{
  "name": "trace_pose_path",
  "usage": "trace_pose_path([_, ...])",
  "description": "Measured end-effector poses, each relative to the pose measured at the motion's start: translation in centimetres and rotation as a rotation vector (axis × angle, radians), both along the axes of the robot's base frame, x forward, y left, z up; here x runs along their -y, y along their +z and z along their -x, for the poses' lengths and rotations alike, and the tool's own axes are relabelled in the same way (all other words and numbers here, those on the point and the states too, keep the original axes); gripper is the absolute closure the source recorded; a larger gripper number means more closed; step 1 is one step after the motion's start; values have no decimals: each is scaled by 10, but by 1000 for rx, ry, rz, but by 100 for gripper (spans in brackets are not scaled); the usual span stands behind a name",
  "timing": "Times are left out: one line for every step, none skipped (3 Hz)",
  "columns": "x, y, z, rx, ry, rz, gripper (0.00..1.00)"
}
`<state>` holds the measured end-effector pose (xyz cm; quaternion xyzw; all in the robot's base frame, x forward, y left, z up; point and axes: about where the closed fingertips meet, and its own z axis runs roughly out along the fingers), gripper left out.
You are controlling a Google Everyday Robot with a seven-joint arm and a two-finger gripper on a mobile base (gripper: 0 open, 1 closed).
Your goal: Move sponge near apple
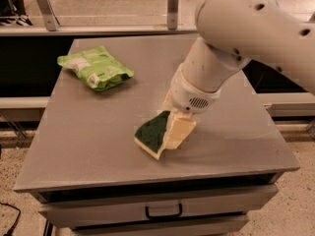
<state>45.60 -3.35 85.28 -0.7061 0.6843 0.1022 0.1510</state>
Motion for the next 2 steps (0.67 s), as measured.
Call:
trace_pose_path([29,20,-21,34,-94,15,99])
trace_pose_path([80,35,-52,68,-235,46,100])
